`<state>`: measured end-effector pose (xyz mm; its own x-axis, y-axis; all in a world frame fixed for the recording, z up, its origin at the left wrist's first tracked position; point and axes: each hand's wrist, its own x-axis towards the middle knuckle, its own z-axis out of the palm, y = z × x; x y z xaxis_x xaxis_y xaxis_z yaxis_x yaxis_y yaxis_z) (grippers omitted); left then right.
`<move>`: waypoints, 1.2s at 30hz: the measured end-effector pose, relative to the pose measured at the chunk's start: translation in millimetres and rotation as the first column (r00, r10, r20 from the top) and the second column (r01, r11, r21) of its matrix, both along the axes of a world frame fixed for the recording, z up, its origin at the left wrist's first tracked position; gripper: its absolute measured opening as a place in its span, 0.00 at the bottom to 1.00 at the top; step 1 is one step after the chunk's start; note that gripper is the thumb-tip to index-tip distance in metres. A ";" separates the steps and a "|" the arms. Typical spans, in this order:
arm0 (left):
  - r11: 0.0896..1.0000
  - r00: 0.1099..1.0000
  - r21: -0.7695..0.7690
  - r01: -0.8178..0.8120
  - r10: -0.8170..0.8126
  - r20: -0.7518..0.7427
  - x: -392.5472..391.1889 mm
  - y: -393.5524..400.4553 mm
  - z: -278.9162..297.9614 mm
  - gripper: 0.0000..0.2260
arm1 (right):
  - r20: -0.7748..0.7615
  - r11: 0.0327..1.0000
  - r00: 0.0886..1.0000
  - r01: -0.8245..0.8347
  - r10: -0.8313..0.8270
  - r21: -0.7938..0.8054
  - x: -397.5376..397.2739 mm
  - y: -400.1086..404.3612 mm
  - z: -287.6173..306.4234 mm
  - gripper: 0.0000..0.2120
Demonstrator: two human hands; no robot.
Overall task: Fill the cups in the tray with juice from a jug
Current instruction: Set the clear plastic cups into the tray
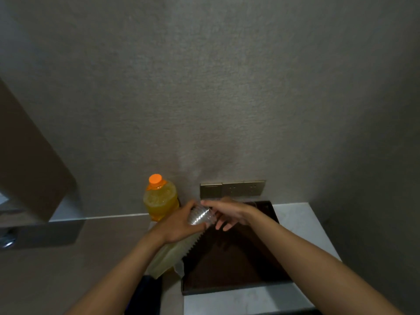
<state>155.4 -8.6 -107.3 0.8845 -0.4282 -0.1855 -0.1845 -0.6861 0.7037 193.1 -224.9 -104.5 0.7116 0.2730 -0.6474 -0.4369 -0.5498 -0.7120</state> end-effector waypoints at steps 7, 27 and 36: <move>1.000 1.000 0.002 0.019 -0.019 -0.006 -3.3 -7.3 -8.0 0.26 | 0.048 0.994 0.994 0.092 -0.094 0.050 -13.8 -8.6 -5.6 0.25; 0.999 0.995 0.046 -0.023 0.027 -0.097 -1.0 -23.3 -17.0 0.28 | 0.276 0.815 0.931 0.347 -0.239 -0.463 -7.6 -139.9 -85.5 0.27; 0.994 0.995 0.103 -0.045 0.053 -0.085 10.3 -34.5 -20.7 0.24 | 0.348 0.752 0.903 0.408 -0.251 -0.517 16.3 -156.3 -108.3 0.33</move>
<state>165.7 -43.1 -128.0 0.8824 -0.3599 -0.3031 -0.0897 -0.7611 0.6424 209.4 -381.2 -212.8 0.8396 -0.3675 -0.4000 -0.5251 -0.7375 -0.4247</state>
